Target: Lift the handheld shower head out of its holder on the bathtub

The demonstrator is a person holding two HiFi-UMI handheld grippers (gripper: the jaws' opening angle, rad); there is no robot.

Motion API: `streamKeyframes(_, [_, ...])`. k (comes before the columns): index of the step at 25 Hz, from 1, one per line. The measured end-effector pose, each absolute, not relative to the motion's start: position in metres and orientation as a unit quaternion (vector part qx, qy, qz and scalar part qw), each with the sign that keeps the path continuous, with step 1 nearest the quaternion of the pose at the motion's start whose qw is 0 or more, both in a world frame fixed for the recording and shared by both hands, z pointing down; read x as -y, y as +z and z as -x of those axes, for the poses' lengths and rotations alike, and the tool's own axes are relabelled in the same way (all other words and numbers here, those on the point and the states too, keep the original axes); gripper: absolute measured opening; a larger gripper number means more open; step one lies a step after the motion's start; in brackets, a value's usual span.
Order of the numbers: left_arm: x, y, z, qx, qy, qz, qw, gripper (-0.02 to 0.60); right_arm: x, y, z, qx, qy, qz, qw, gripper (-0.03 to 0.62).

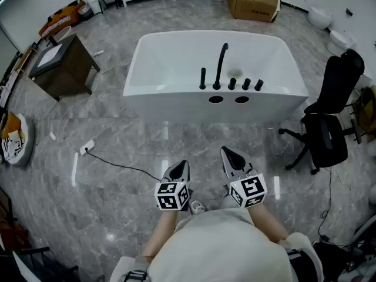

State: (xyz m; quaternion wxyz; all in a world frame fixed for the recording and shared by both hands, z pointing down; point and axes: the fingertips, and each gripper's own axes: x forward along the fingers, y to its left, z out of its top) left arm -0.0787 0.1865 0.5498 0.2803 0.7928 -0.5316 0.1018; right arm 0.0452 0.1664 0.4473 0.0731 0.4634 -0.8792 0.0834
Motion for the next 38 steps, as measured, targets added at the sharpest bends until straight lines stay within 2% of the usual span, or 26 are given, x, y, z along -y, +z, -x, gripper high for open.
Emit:
streamKeyframes(11, [-0.255,0.526,0.07,0.561,0.073,-0.778,0.272,0.02,-0.232,0.441,-0.061,0.895,0.089,-0.433,0.05,0.02])
streamKeyframes(18, [-0.286,0.519,0.041,0.554,0.073,-0.783,0.274,0.02,-0.257,0.446,-0.08,0.896,0.1,-0.43,0.047,0.02])
streamKeyframes(28, [-0.273,0.521,0.036,0.546,0.071,-0.789,0.274,0.02,-0.248,0.442,-0.088,0.89,0.095,-0.444,0.031,0.021])
streamKeyframes(38, [-0.257,0.525,0.069,0.545,0.068,-0.788,0.277,0.02,-0.226,0.45,-0.051,0.888,0.103,-0.445,0.048,0.021])
